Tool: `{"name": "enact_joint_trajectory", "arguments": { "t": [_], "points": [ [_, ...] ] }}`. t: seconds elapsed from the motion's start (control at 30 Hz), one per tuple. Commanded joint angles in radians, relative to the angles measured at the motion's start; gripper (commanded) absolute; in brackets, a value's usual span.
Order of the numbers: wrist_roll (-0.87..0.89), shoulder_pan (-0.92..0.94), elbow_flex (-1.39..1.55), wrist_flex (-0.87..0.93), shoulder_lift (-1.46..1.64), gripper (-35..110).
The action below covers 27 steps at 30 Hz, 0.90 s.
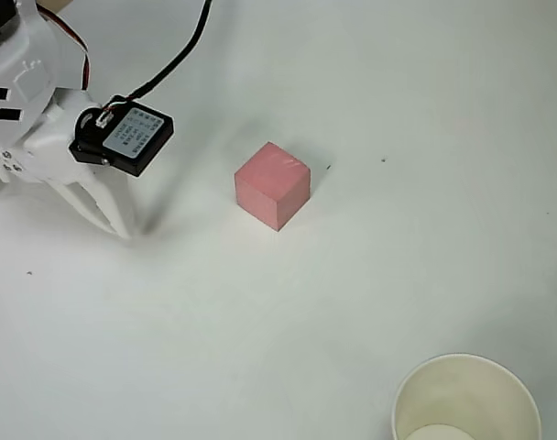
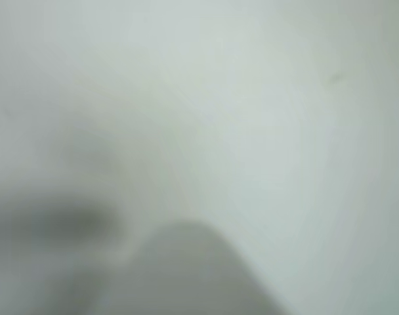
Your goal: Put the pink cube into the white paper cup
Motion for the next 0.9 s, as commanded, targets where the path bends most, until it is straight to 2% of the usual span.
{"name": "enact_joint_trajectory", "arguments": {
  "t": [0.0,0.23,0.87],
  "points": [
    [0.124,-0.075,0.009,-0.13,0.11,0],
    [0.067,-0.067,0.009,-0.13,0.11,0],
    [0.072,-0.141,-0.005,-0.141,0.247,0]
  ]
}}
